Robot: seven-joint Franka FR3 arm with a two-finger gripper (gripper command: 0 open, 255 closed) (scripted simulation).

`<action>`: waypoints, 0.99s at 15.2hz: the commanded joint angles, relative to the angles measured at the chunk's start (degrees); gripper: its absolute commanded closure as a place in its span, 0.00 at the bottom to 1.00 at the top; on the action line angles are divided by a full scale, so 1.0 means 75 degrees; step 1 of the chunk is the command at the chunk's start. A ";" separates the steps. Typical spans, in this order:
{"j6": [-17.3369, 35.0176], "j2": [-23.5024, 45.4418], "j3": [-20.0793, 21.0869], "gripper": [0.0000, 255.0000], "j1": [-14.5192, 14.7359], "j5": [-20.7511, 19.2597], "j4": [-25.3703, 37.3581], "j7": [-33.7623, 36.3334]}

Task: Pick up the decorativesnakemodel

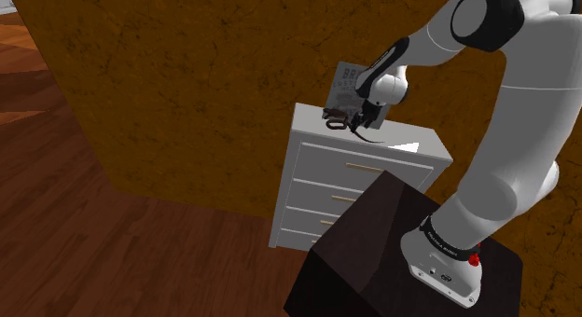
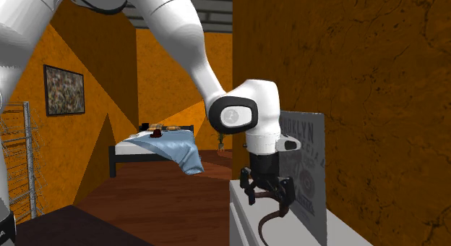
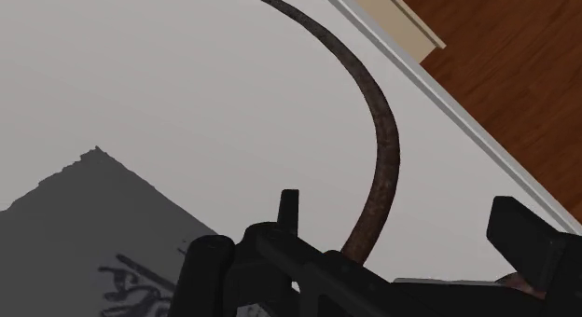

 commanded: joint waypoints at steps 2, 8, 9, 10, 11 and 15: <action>0.0259 0.0310 0.0188 0.00 -0.0135 0.0233 0.0048 -0.0175; 0.0264 0.0300 0.0188 1.00 -0.0133 0.0230 0.0034 -0.0171; 0.0263 0.0300 0.0188 1.00 -0.0133 0.0230 0.0035 -0.0171; 0.0263 0.0300 0.0188 1.00 -0.0133 0.0229 0.0034 -0.0171; 0.0264 0.0299 0.0188 1.00 -0.0132 0.0229 0.0034 -0.0170; 0.0186 0.0214 0.0132 1.00 -0.0093 0.0165 0.0027 -0.0121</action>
